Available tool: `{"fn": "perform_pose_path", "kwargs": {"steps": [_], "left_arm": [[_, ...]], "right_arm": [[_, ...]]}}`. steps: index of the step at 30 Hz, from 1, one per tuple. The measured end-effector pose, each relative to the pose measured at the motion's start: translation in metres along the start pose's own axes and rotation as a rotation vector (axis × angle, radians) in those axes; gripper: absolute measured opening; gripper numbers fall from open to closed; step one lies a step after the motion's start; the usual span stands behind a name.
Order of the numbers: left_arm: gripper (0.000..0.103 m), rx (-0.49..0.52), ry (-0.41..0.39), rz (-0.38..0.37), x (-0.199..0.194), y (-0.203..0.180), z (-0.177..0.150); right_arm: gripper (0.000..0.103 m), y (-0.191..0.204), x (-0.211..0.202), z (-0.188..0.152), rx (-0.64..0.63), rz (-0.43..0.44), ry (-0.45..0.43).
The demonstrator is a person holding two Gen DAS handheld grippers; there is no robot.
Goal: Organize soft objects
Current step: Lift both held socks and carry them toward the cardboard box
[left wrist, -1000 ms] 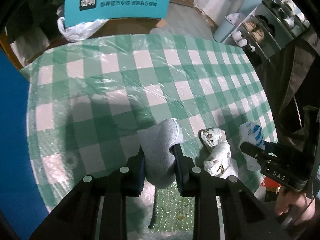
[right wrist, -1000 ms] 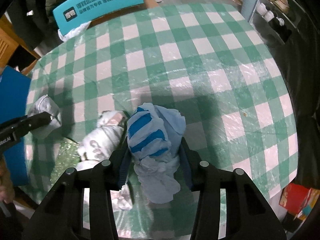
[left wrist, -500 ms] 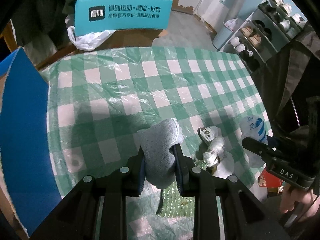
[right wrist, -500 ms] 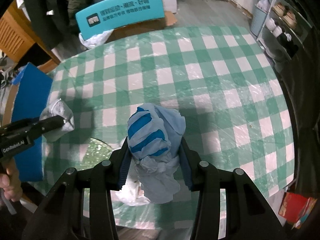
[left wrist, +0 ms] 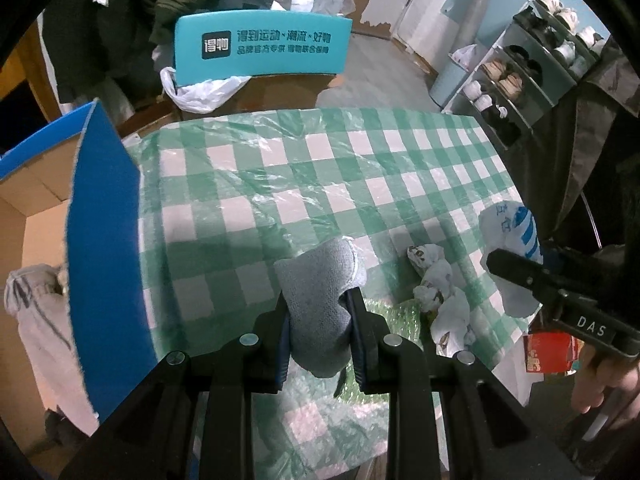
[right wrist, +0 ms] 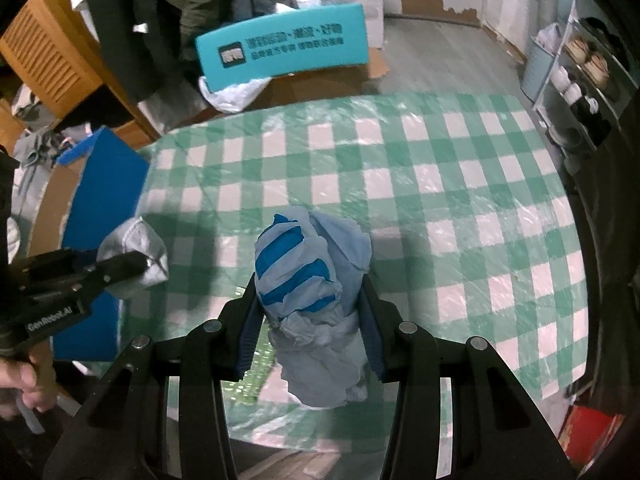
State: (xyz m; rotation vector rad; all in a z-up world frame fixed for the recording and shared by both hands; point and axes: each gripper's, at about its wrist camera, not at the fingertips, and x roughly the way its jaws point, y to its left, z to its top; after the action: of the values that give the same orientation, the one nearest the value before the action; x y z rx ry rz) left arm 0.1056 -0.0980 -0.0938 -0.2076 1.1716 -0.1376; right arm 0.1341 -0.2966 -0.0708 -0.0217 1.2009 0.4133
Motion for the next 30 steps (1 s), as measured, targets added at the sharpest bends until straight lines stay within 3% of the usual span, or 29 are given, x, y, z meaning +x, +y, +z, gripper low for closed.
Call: {"fn": "perform_pose_path", "kwargs": {"steps": [30], "left_arm": [[0.025,-0.011,-0.112,0.028,-0.088,0.034,-0.027]], "right_arm": [[0.044,0.094,-0.038,0.016,-0.139,0.148,-0.056]]}}
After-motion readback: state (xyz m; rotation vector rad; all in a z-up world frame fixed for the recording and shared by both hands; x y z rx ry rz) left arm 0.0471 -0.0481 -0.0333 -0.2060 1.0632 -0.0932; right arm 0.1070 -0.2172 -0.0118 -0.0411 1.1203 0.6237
